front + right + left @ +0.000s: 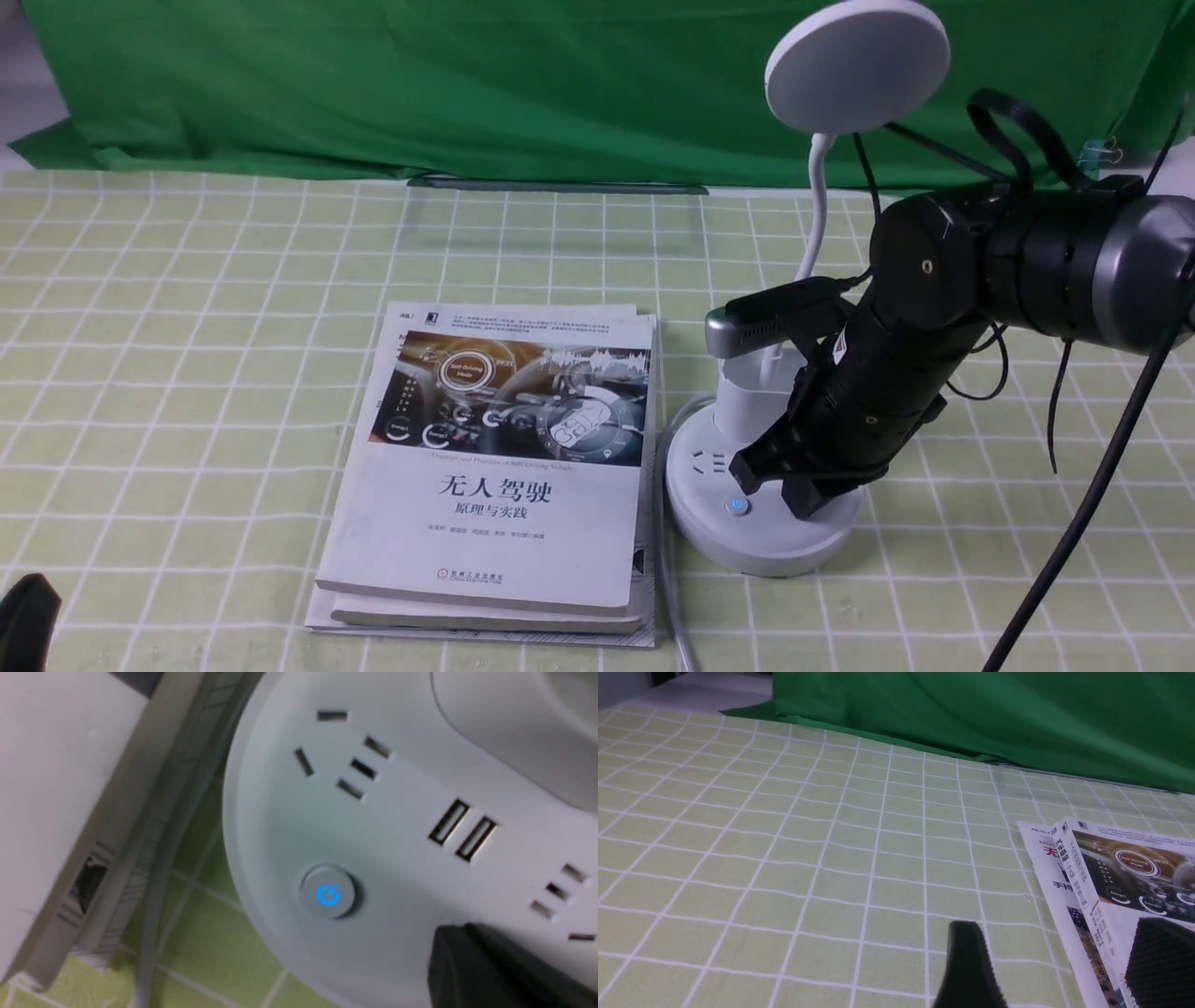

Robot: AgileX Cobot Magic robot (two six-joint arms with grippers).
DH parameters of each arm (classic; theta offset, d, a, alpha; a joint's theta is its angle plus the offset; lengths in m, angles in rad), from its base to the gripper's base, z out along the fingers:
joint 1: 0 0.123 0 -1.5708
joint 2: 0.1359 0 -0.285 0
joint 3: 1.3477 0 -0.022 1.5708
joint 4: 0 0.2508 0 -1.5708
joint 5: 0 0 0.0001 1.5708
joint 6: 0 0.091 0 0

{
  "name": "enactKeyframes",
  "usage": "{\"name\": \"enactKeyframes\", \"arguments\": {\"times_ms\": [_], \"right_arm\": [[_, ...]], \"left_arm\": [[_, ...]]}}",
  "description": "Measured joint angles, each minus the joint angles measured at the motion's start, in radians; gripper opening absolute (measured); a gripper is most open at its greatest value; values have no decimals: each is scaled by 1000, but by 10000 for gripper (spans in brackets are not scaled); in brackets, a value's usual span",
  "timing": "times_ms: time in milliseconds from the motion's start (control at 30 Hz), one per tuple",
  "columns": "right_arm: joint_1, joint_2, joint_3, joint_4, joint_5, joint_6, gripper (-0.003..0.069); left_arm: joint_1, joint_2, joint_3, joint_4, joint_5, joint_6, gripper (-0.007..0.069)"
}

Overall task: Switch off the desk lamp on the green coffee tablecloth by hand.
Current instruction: 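Press the power button on the lamp base to turn the lamp off with the right gripper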

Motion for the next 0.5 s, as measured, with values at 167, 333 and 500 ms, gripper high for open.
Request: {"name": "enactKeyframes", "arguments": {"times_ms": [167, 333, 500], "right_arm": [[0, -55, 8, -2, 3, 0, 44], [0, -120, 8, -2, 3, 0, 44], [2, -95, 8, -2, 1, 0, 44]], "left_arm": [[0, 0, 0, 0, 0, 0, 410], [0, 0, 0, 0, 0, 0, 410], [0, 0, 0, 0, 0, 0, 410]]}}
